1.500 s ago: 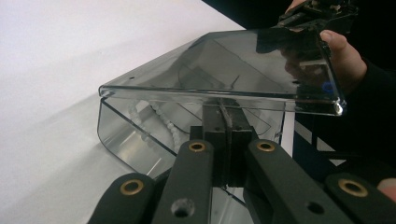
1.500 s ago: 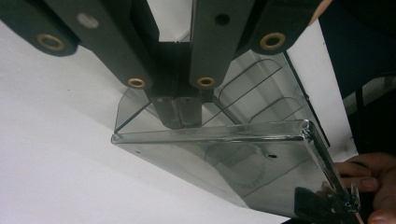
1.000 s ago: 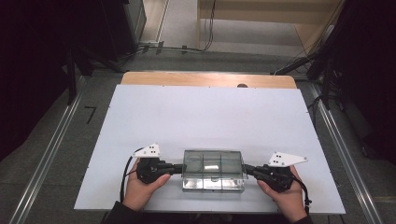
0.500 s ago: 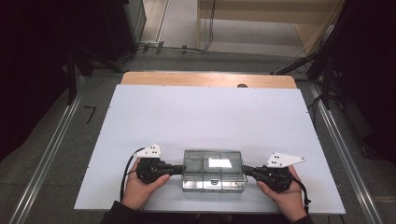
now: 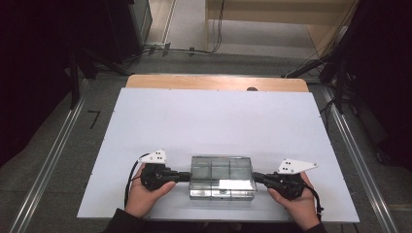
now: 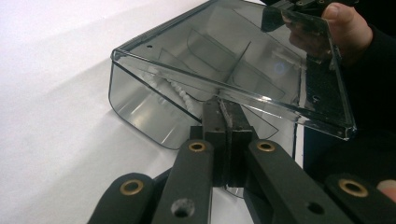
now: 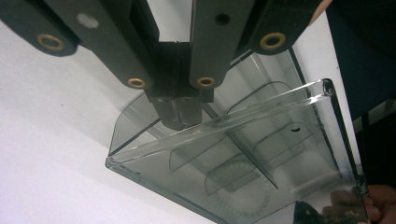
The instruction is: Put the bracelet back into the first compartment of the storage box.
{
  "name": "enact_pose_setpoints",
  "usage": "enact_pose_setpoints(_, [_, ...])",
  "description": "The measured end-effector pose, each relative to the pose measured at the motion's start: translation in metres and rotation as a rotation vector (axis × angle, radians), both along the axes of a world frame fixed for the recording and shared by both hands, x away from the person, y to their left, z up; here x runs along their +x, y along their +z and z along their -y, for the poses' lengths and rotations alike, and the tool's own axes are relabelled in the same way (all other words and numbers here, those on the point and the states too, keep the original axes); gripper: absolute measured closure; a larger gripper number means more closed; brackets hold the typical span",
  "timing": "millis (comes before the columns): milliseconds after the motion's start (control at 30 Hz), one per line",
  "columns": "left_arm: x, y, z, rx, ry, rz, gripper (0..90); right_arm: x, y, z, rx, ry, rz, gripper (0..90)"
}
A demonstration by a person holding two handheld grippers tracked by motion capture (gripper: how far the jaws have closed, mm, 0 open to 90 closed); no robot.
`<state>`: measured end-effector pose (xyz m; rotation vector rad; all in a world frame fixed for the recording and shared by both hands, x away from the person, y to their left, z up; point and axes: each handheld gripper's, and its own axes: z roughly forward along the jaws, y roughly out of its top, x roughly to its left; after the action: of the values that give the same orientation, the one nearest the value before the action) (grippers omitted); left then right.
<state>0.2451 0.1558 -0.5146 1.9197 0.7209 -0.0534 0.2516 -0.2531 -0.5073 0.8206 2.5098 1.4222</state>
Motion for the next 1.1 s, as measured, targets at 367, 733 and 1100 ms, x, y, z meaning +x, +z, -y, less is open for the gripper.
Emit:
enact_pose_setpoints(367, [0.0006,-0.0014,-0.0001,0.042,-0.009,-0.004,90.0,0.001,-0.0026,0.0002,-0.033,0.002,0.003,88.1])
enact_pose_setpoints(733, [0.002,-0.0038,-0.0013,0.065,-0.014,-0.019,90.0,0.0032,-0.0065,0.0013,-0.054,-0.003,-0.005,88.1])
enact_pose_setpoints(1100, [0.0035,-0.0054,-0.0025,0.063,-0.009,-0.022,90.0,0.0048,-0.0071,0.0033,-0.051,-0.012,-0.001,86.0])
